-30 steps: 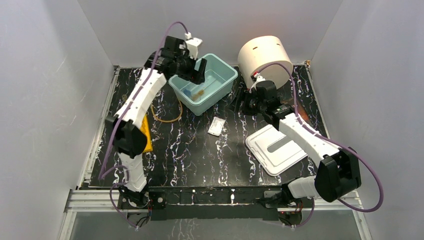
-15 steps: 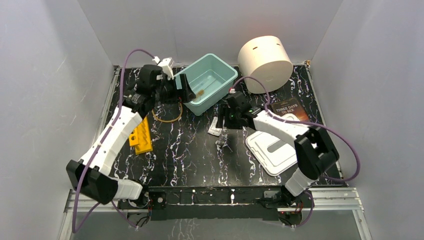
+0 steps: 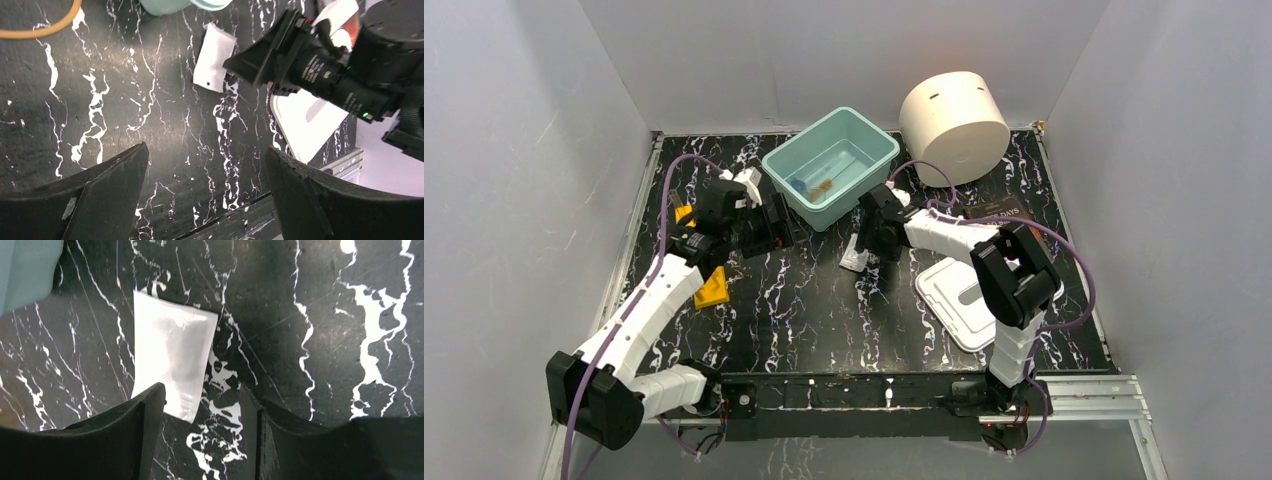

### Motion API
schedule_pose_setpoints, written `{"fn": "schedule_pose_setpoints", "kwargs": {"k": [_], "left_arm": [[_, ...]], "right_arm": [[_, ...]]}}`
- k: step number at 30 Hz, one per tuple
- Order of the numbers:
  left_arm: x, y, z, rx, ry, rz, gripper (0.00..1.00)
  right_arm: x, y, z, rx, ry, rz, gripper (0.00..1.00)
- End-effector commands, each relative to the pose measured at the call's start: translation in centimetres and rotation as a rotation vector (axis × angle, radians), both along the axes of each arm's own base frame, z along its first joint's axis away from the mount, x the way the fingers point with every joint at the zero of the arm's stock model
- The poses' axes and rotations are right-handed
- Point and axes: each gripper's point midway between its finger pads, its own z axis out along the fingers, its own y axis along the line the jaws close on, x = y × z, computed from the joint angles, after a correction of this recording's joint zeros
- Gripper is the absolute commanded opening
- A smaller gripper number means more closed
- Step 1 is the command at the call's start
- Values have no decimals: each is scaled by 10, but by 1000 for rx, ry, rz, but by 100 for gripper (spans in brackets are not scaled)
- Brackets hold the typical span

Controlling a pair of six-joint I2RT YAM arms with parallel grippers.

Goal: Organize the chemistry lab equipment

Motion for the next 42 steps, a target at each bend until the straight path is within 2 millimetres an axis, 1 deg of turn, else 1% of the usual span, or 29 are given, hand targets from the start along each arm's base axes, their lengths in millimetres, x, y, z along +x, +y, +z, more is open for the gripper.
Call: {"fn": "schedule_pose_setpoints", "kwargs": {"k": [1,5,7,10,13,15,18,23,26,29,34,36,39,42], "left_arm": [[-1,-2,-8,-23,13,5,85],[-5,-7,-30,-36,84,-8,84],[-7,-10,-39,-45,111,-20,82],[-8,-13,-49,-48,138,-30,82],[-8,-14,-54,-48,149,-35,82],[-11,-13,-60,-42,169,-38,81],[-17,-11,-72,-34,201,-30,81],[-19,-11,-82,-34,223,-28,81],[-22,-14,-90,-48,253,-28,80],[-26,-18,-98,-78,280,-33,79],[-27,-19,-113,-95,315,-9,77],[-29,-21,-118,-112,333,-4,75],[-32,-26,-125,-153,359,7,72],[-39,-24,-137,-168,403,40,70]], "right_arm": [[32,3,13,-1,-86,-73,65],[44,3,7,-12,-98,-89,65],[47,3,-1,-20,-90,-90,64],[46,2,-12,-41,-63,-91,59],[39,-7,-21,-69,-41,-112,49],[35,-8,-23,-63,-37,-106,41],[28,-5,-27,-44,-15,-76,31],[19,0,-28,-9,7,-31,12],[9,4,-29,20,40,-6,0],[-3,7,-30,65,76,-2,0],[-27,13,-33,154,136,-17,0],[-32,15,-32,163,136,-16,0],[-49,26,-29,200,178,-3,0],[-63,35,-29,270,236,-33,0]]}}
